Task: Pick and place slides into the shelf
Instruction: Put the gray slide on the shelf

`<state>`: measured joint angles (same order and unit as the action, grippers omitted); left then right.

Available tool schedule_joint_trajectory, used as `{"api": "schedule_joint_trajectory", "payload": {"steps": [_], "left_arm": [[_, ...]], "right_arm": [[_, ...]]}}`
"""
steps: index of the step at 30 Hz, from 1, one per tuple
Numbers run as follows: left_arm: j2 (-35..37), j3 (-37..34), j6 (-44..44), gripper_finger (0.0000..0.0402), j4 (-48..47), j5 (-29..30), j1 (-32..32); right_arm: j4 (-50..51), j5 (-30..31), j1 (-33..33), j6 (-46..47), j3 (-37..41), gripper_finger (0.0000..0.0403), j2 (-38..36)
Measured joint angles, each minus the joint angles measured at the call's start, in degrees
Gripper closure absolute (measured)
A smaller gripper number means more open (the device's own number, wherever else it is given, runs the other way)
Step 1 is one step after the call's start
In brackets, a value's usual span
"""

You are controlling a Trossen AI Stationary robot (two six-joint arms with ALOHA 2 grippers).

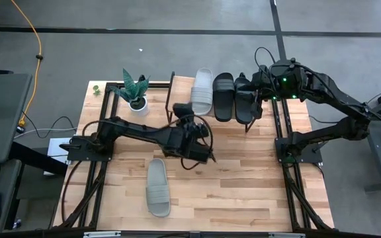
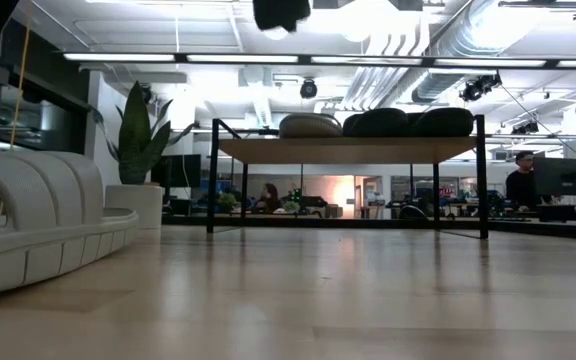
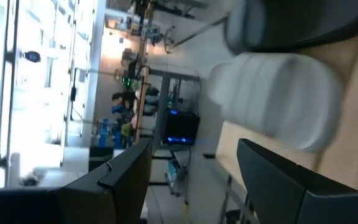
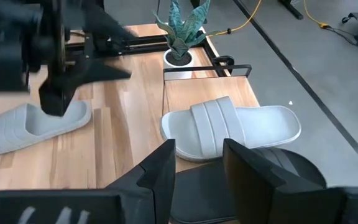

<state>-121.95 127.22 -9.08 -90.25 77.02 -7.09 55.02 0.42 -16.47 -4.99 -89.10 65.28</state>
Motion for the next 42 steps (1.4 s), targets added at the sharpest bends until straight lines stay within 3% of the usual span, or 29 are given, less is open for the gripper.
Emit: {"api": "schedule_joint_trajectory", "payload": {"steps": [10,17,28,30,42], "left_arm": [[4.12,7.81,5.42,0.0177,0.54,-3.87,-0.11],[9.79,7.38,8.82,0.0177,0.58,-9.16,-0.04],[19.06,7.8,10.16,0.0177,2.05,-9.78,-0.07],[21.19,7.8,8.98,0.0177,3.93,-12.91,-0.07],[30.43,7.8,5.46,0.0177,15.32,-44.79,-0.07]], "right_arm": [[0.45,-0.91,0.02,1.73,0.0,0.0276,0.02],[1.65,-2.55,0.02,2.15,0.0,0.0276,1.15],[-4.28,-8.2,0.04,2.13,0.0,0.0276,6.51],[-5.23,-9.22,0.04,2.47,0.0,0.0276,7.86],[-6.45,-14.46,3.71,1.98,0.0,0.0276,16.37]]}}
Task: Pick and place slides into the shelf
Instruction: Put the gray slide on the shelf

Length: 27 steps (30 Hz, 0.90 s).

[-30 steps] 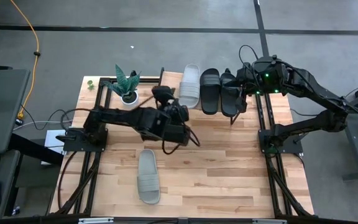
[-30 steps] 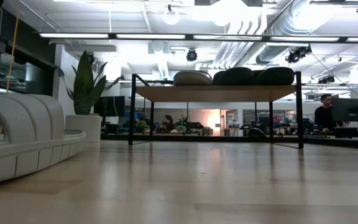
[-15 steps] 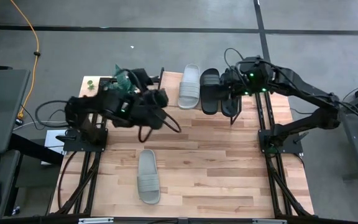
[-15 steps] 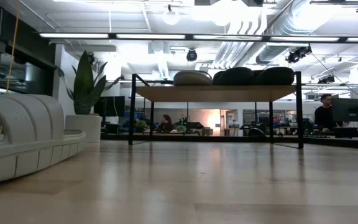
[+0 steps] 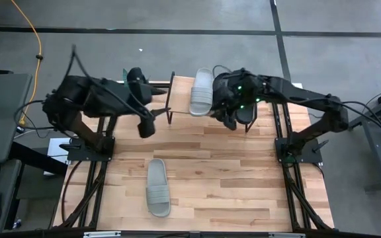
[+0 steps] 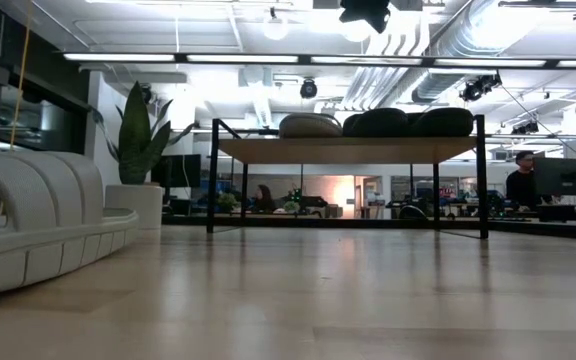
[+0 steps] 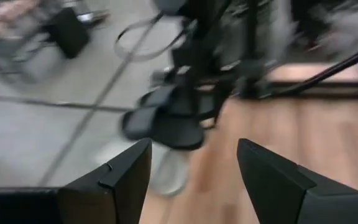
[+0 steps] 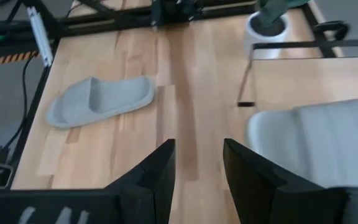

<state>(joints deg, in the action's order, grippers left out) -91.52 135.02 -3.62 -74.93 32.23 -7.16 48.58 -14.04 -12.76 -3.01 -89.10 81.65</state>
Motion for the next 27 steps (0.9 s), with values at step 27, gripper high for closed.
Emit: {"api": "schedule_joint_trajectory", "payload": {"steps": [27], "left_arm": [[2.92,-0.04,-3.65,0.0177,2.4,-20.85,0.0]], "right_arm": [[-21.54,-10.38,18.3,-1.97,0.0,0.0276,21.07]]}}
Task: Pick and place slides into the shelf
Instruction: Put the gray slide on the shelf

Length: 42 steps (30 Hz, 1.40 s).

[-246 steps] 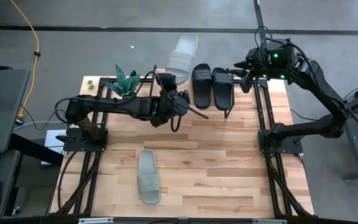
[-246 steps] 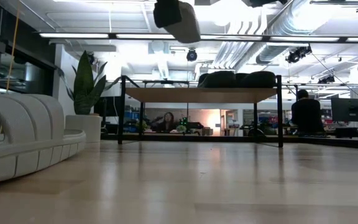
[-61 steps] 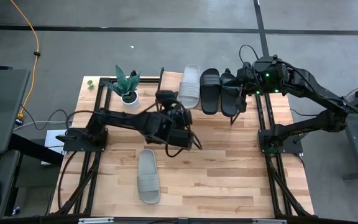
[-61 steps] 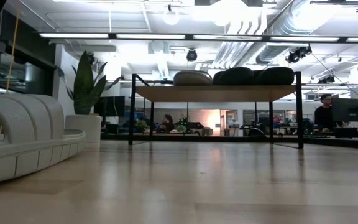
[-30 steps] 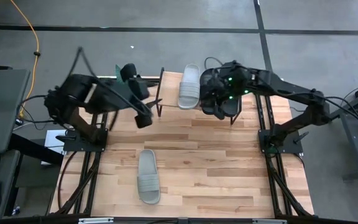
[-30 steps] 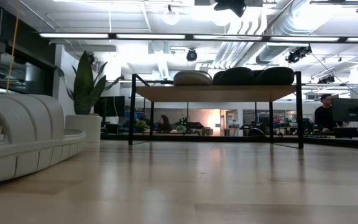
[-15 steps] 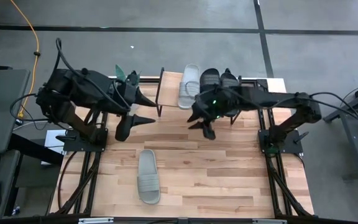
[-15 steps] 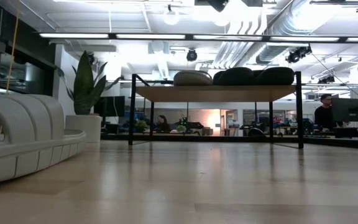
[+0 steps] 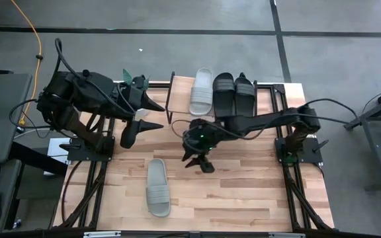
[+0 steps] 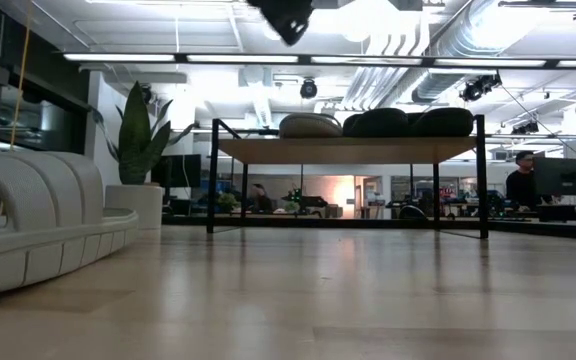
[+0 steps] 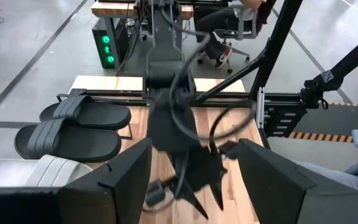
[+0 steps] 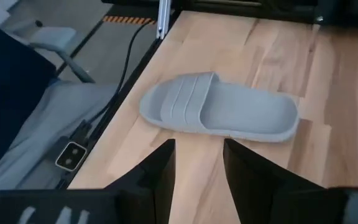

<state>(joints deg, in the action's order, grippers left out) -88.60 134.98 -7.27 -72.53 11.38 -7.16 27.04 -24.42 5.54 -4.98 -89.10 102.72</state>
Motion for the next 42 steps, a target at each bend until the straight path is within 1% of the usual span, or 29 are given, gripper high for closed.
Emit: {"api": "schedule_joint_trajectory", "payload": {"steps": [10,14,19,25,30,35,42], "left_arm": [[0.04,0.0,0.44,0.0177,-0.02,-0.02,0.0],[0.07,0.0,0.91,0.0177,-0.02,-0.01,-0.02],[0.04,0.0,1.01,0.0177,0.0,0.0,-0.02],[0.04,0.0,1.01,0.0177,0.0,0.0,-0.02],[0.04,0.0,1.01,0.0177,0.0,0.0,-0.02],[0.04,0.0,1.01,0.0177,0.0,0.0,-0.02],[0.04,0.0,1.06,0.0177,0.0,0.0,-0.02]], "right_arm": [[-10.13,-5.81,-0.23,0.52,0.0,0.0276,6.52],[-14.32,-6.21,-0.27,2.14,0.0,0.0276,9.77],[-18.94,-9.65,-0.31,3.71,-0.02,0.0276,14.56],[-23.14,-12.02,-0.27,5.28,-0.02,0.0276,19.54],[-29.34,-13.8,-0.17,8.02,-0.02,0.0276,23.38],[-30.79,-15.76,-0.11,9.23,-0.02,0.0276,25.33],[-32.97,-15.3,0.65,9.03,-0.02,0.0276,25.25]]}}
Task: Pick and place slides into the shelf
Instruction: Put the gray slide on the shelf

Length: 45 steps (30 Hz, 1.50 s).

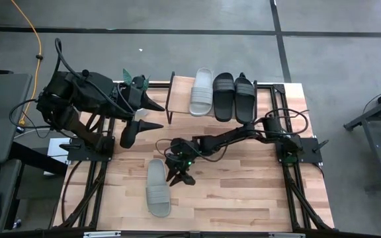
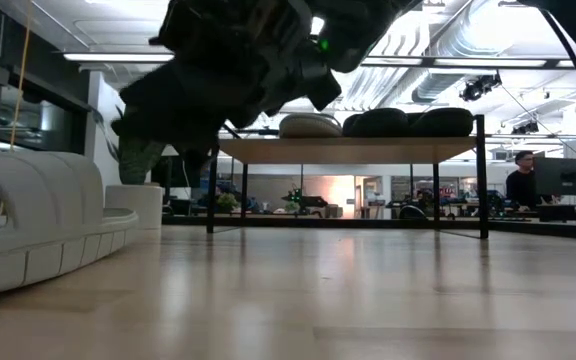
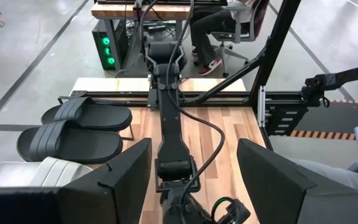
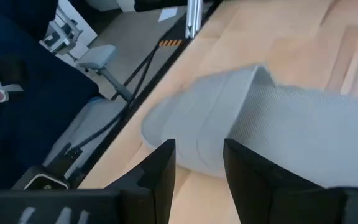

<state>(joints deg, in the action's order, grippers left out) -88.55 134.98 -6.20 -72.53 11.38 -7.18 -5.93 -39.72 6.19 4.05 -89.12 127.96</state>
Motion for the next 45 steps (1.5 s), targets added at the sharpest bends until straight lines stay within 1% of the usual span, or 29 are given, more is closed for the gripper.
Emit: {"api": "schedule_joint_trajectory", "payload": {"steps": [9,12,17,19,23,27,32,36,41,45], "left_arm": [[0.0,0.0,0.4,0.0177,-0.15,0.0,0.0],[-0.04,-0.31,0.4,0.0177,-1.25,0.0,0.0],[-0.15,-0.85,0.4,0.0177,-2.89,0.0,0.0],[-0.28,-0.81,0.38,0.0177,-2.73,0.0,0.0],[-0.52,-0.85,0.4,0.0177,-2.79,0.0,0.0],[-0.44,-0.85,0.38,0.0177,-2.8,0.0,0.0],[-0.46,-0.85,0.38,0.0177,-3.83,0.0,0.0],[-0.46,-0.85,0.38,0.0177,-5.83,0.01,0.0],[-0.46,-0.85,0.36,0.0177,-6.1,0.2,0.0],[-0.88,-0.81,0.4,0.0177,-6.51,0.2,0.0]], "right_arm": [[-0.03,2.11,0.12,0.06,0.0,0.0276,-0.02],[2.27,2.34,-0.83,0.34,0.0,0.0276,-1.0],[10.85,4.71,-3.8,-1.92,0.0,0.0276,-4.86],[13.42,6.75,-4.98,-2.94,0.0,0.0276,-6.82],[16.54,9.45,-7.02,-4.31,0.0,0.0276,-10.79],[20.49,10.66,-8.91,-5.04,0.02,0.0276,-14.68],[27.34,19.67,-10.18,-7.8,0.01,0.0276,-19.97],[30.12,20.88,-10.7,-8.09,0.02,0.0276,-24.23],[33.89,28.64,-10.72,-9.09,0.02,0.0276,-29.82],[37.23,31.14,-11.29,-9.07,0.0,0.0276,-34.72]]}}
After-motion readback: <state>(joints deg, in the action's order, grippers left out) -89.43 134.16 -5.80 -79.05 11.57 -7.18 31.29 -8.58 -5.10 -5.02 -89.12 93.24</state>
